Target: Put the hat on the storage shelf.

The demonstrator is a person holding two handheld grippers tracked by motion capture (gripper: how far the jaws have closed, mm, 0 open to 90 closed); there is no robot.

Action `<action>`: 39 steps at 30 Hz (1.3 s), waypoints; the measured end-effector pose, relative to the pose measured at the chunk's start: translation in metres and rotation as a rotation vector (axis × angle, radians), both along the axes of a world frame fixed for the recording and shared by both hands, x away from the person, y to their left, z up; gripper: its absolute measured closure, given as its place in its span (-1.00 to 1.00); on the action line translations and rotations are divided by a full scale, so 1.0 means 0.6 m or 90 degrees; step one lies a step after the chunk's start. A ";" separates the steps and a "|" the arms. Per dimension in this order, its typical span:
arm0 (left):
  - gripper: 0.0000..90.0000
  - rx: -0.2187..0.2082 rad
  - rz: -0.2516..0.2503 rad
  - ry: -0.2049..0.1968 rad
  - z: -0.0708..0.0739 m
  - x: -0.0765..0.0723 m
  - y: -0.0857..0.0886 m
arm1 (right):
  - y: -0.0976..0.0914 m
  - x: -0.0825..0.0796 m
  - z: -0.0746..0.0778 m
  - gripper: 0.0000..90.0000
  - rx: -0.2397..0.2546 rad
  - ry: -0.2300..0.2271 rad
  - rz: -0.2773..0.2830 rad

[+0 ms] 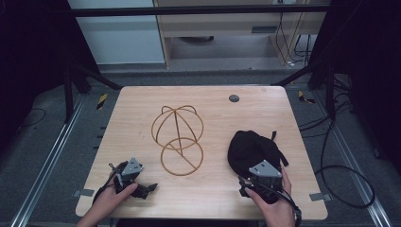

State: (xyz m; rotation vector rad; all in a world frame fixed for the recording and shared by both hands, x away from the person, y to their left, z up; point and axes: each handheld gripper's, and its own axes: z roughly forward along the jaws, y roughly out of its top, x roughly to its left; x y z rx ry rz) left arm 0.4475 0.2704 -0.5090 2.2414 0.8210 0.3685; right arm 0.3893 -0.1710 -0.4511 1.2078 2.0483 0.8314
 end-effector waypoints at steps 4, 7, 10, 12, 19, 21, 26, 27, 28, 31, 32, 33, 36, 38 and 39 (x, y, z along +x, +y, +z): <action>-1.00 0.000 0.001 0.000 0.000 0.000 0.000 | -0.021 -0.007 0.004 -0.78 0.008 -0.004 -0.024; -1.00 -0.002 0.001 0.000 0.000 0.000 0.000 | -0.035 -0.013 0.007 -0.78 0.019 -0.004 -0.037; -1.00 -0.002 0.001 0.001 0.000 0.000 0.000 | -0.048 -0.017 0.010 -0.79 0.022 0.008 -0.053; -1.00 -0.002 0.001 0.000 0.000 0.000 0.000 | -0.056 -0.015 0.014 -0.79 0.020 0.019 -0.064; -1.00 -0.002 0.001 0.001 0.000 0.000 0.000 | -0.063 0.018 0.031 -0.77 -0.015 0.063 -0.049; -1.00 -0.001 0.001 0.001 0.000 0.000 0.000 | -0.061 0.033 0.039 -0.76 -0.026 0.079 -0.042; -1.00 -0.002 0.001 0.001 0.000 0.000 0.000 | -0.058 0.067 0.071 -0.74 -0.043 0.110 -0.014; -1.00 -0.002 0.001 0.001 0.000 0.000 0.000 | -0.057 0.073 0.078 -0.72 -0.047 0.114 -0.009; -1.00 -0.002 0.001 0.000 0.000 0.000 0.000 | -0.056 0.079 0.084 -0.72 -0.049 0.123 0.000; -1.00 -0.002 0.001 0.000 0.000 0.000 0.000 | -0.054 0.098 0.097 -0.69 -0.062 0.160 0.021; -1.00 -0.002 0.001 0.000 0.000 0.000 0.000 | -0.054 0.098 0.097 -0.69 -0.062 0.160 0.021; -1.00 -0.002 0.001 0.001 0.000 0.000 0.000 | -0.053 0.107 0.103 -0.68 -0.066 0.179 0.029; -1.00 -0.001 0.001 0.001 0.000 0.000 0.000 | -0.048 0.120 0.110 -0.69 -0.068 0.198 0.042; -1.00 -0.001 0.002 0.001 0.000 -0.001 0.000 | -0.042 0.126 0.114 -0.70 -0.087 0.203 0.056; -1.00 -0.001 0.001 0.001 0.000 -0.001 0.000 | -0.040 0.129 0.116 -0.70 -0.091 0.206 0.059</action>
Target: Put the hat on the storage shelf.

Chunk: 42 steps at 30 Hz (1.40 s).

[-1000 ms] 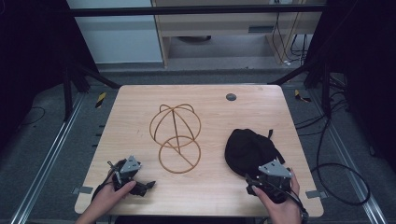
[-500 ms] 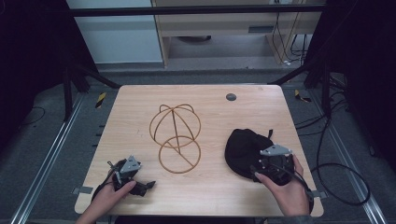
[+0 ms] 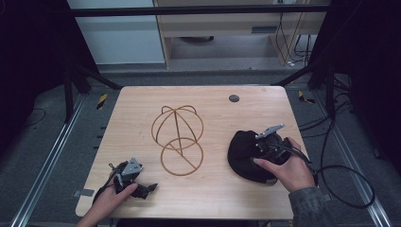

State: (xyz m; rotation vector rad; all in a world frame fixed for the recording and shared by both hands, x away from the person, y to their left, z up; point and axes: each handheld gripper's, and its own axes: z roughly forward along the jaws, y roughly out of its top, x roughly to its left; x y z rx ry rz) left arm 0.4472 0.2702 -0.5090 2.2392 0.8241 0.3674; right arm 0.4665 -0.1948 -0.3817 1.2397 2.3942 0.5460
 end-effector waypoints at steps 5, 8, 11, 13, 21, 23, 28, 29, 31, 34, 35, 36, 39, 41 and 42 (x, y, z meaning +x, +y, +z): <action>-1.00 -0.001 0.001 0.000 0.000 0.000 0.000 | 0.005 0.016 0.005 -0.68 -0.013 0.024 0.018; -1.00 -0.001 0.000 0.000 0.000 0.000 0.000 | 0.002 0.021 0.006 -0.59 -0.003 0.020 0.029; -1.00 -0.001 0.000 0.000 0.000 0.000 0.000 | 0.001 0.026 0.002 -0.52 -0.004 0.028 0.039; -1.00 -0.001 0.000 0.000 0.000 0.000 0.000 | 0.001 0.031 0.000 -0.48 -0.007 0.030 0.041; -1.00 -0.001 0.000 0.000 0.000 0.000 0.000 | -0.003 0.071 -0.004 -0.21 -0.003 0.040 0.036; -1.00 -0.001 0.000 0.000 0.000 0.000 0.000 | -0.002 0.083 -0.009 -0.13 -0.006 0.048 0.038; -1.00 0.000 0.000 0.000 0.000 0.000 0.000 | 0.000 0.099 -0.021 0.10 -0.009 0.065 0.044; -1.00 0.000 0.000 0.000 0.000 0.000 0.000 | -0.001 0.102 -0.023 0.19 -0.007 0.071 0.047; -1.00 0.000 0.000 0.000 0.000 0.000 0.000 | -0.002 0.104 -0.025 0.28 -0.002 0.078 0.045; -1.00 0.000 0.000 0.000 0.000 0.000 0.000 | -0.007 0.109 -0.027 0.40 0.009 0.088 0.049; -1.00 0.000 0.000 0.000 0.000 0.000 0.000 | -0.007 0.110 -0.027 0.47 0.014 0.088 0.049; -1.00 0.000 0.000 0.000 0.000 0.000 0.000 | -0.007 0.111 -0.028 0.53 0.016 0.089 0.050; -1.00 0.000 0.000 0.000 0.000 0.000 0.000 | -0.008 0.113 -0.028 0.69 0.020 0.089 0.060; -1.00 0.000 0.000 0.000 0.000 0.000 0.000 | -0.008 0.112 -0.028 0.71 0.022 0.093 0.061; -1.00 -0.001 0.000 0.000 0.000 0.000 0.000 | -0.008 0.110 -0.027 0.72 0.024 0.093 0.061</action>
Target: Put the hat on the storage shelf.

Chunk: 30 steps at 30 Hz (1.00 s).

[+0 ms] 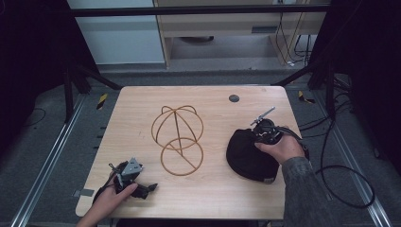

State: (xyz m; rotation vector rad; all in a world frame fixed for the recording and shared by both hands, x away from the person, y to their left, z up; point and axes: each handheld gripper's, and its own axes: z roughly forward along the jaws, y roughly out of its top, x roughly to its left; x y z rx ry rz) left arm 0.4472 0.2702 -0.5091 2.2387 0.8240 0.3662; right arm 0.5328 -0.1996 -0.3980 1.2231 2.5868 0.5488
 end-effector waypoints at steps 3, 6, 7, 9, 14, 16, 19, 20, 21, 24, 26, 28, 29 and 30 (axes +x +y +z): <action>-1.00 0.000 0.000 0.000 0.000 0.000 0.000 | -0.002 -0.007 0.007 0.72 0.011 -0.010 0.007; -1.00 0.000 0.000 0.000 0.000 0.000 0.000 | -0.004 -0.020 0.020 0.73 0.027 -0.028 0.009; -1.00 0.000 0.000 0.000 0.000 0.000 0.000 | -0.005 -0.025 0.025 0.73 0.031 -0.036 0.010; -1.00 0.000 0.000 0.000 0.000 0.000 0.000 | -0.009 -0.035 0.036 0.73 0.042 -0.052 0.011; -1.00 0.000 -0.001 0.000 0.000 -0.001 0.000 | -0.018 -0.058 0.066 0.73 0.087 -0.091 0.011; -1.00 0.000 -0.001 0.000 0.000 -0.001 0.000 | -0.020 -0.067 0.076 0.73 0.101 -0.108 0.010; -1.00 0.000 -0.001 0.000 0.000 -0.001 0.000 | -0.023 -0.079 0.088 0.73 0.122 -0.127 0.005; -1.00 0.000 -0.001 0.000 0.000 -0.001 0.000 | -0.024 -0.081 0.089 0.73 0.124 -0.133 0.008; -1.00 0.000 -0.002 0.000 0.000 -0.001 0.000 | -0.025 -0.083 0.091 0.73 0.128 -0.138 0.007; -1.00 0.000 -0.002 0.000 0.000 -0.001 0.000 | -0.028 -0.088 0.097 0.73 0.138 -0.150 0.008; -1.00 0.001 -0.002 0.000 0.000 -0.001 0.000 | -0.029 -0.092 0.100 0.73 0.144 -0.154 0.009; -1.00 0.000 -0.002 0.000 0.000 -0.001 0.000 | -0.030 -0.096 0.103 0.73 0.151 -0.158 0.009; -1.00 0.000 -0.002 0.000 0.000 -0.001 0.000 | -0.030 -0.097 0.104 0.73 0.155 -0.160 0.012; -1.00 0.000 -0.002 0.000 0.000 -0.001 0.000 | -0.030 -0.099 0.105 0.73 0.160 -0.163 0.013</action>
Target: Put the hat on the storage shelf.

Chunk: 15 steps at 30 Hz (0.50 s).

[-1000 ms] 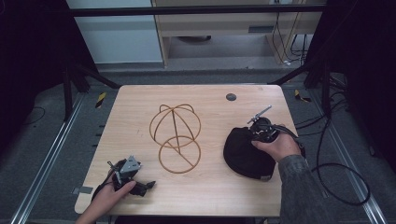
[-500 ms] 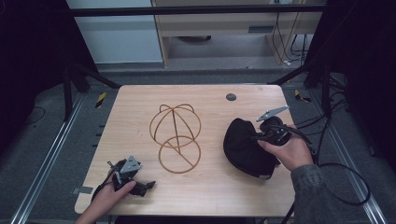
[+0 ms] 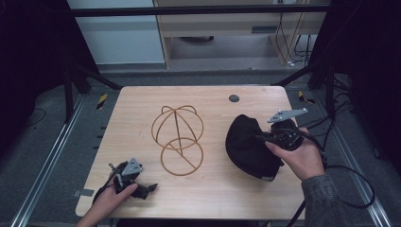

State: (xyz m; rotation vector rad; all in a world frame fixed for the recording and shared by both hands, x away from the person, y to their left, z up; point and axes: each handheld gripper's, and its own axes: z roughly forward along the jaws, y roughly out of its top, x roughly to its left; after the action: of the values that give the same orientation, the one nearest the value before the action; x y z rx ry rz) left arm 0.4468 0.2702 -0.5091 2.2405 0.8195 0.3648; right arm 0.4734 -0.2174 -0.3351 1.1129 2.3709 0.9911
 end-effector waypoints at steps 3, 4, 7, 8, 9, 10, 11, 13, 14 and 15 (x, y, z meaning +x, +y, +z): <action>-1.00 0.000 0.000 0.000 0.000 0.000 0.000 | 0.000 -0.005 0.003 0.73 0.007 -0.003 0.003; -1.00 0.000 0.000 0.000 0.000 0.000 0.000 | 0.000 -0.007 0.005 0.73 0.008 -0.005 0.004; -1.00 0.000 0.000 0.000 0.000 0.000 0.000 | 0.002 -0.014 0.012 0.73 0.018 -0.010 0.006; -1.00 0.000 0.000 0.000 0.000 0.000 0.000 | 0.002 -0.016 0.013 0.73 0.021 -0.010 0.008; -1.00 0.000 0.000 0.000 0.000 0.000 0.000 | 0.003 -0.018 0.015 0.73 0.022 -0.012 0.009; -1.00 0.000 0.000 0.000 0.000 0.000 0.000 | 0.004 -0.019 0.017 0.73 0.022 -0.015 0.012; -1.00 0.000 0.000 0.000 0.000 0.000 0.000 | 0.004 -0.019 0.017 0.73 0.022 -0.015 0.012; -1.00 0.000 0.000 0.000 0.000 0.000 0.000 | 0.008 -0.024 0.020 0.73 0.024 -0.019 0.017; -1.00 0.000 0.000 0.000 0.000 0.000 0.000 | 0.009 -0.026 0.021 0.73 0.025 -0.019 0.018; -1.00 0.000 0.000 0.000 0.000 0.000 0.000 | 0.011 -0.027 0.022 0.73 0.026 -0.021 0.020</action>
State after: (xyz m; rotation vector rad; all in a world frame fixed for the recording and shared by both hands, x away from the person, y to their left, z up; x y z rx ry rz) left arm 0.4469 0.2701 -0.5090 2.2407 0.8194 0.3651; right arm 0.4570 -0.2111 -0.3217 1.0682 2.3601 1.0647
